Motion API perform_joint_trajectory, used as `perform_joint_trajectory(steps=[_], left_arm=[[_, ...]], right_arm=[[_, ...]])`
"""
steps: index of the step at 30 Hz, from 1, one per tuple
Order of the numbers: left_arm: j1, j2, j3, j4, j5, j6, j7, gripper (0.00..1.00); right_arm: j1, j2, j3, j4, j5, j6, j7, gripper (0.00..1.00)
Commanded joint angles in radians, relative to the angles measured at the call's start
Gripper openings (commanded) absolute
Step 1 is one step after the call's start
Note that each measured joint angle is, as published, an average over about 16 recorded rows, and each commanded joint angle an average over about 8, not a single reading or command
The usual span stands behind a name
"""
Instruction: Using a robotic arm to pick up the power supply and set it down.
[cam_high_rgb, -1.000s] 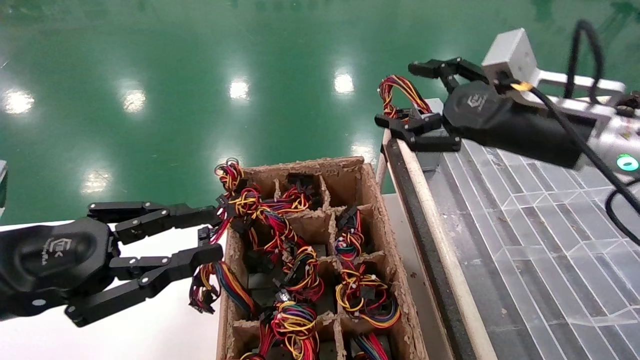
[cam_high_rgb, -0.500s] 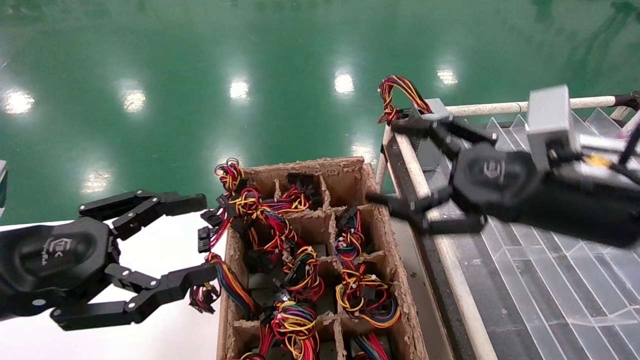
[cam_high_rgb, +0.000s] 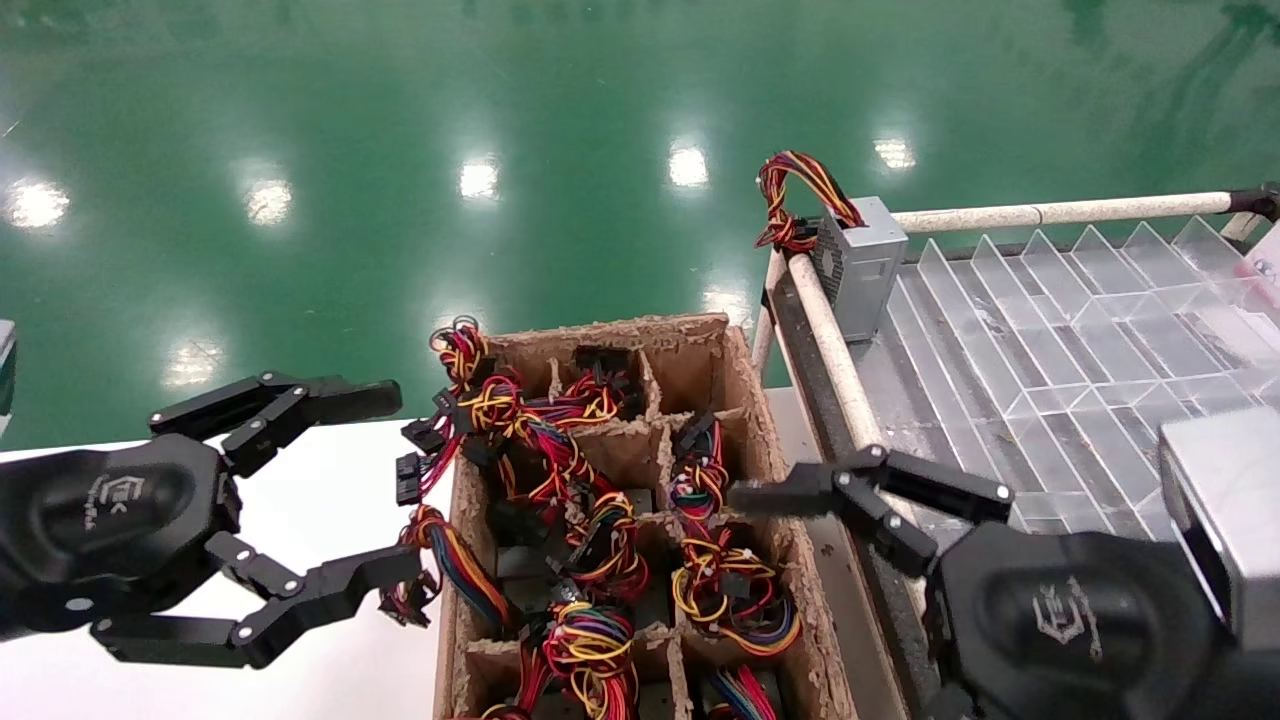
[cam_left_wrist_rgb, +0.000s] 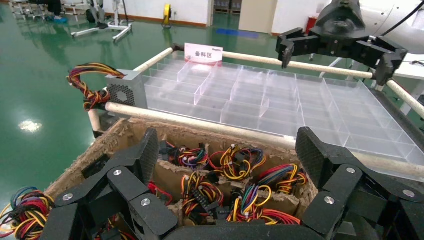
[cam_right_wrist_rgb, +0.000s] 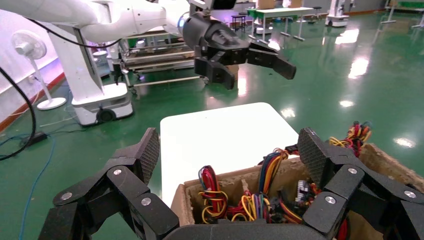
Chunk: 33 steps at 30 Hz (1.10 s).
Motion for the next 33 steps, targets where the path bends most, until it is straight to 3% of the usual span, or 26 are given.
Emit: perform_joint_trajectory(steps=[1, 33], left_arm=[[0.0, 0.0, 0.0, 0.0, 0.0, 0.0, 0.0, 1.0], [0.0, 0.0, 0.0, 0.0, 0.0, 0.0, 0.0, 1.0]], right_arm=[[-0.02, 0.011, 0.003, 0.026, 0.017, -0.011, 0.013, 1.0], [0.005, -0.002, 0.0, -0.007, -0.005, 0.002, 0.001, 1.0]])
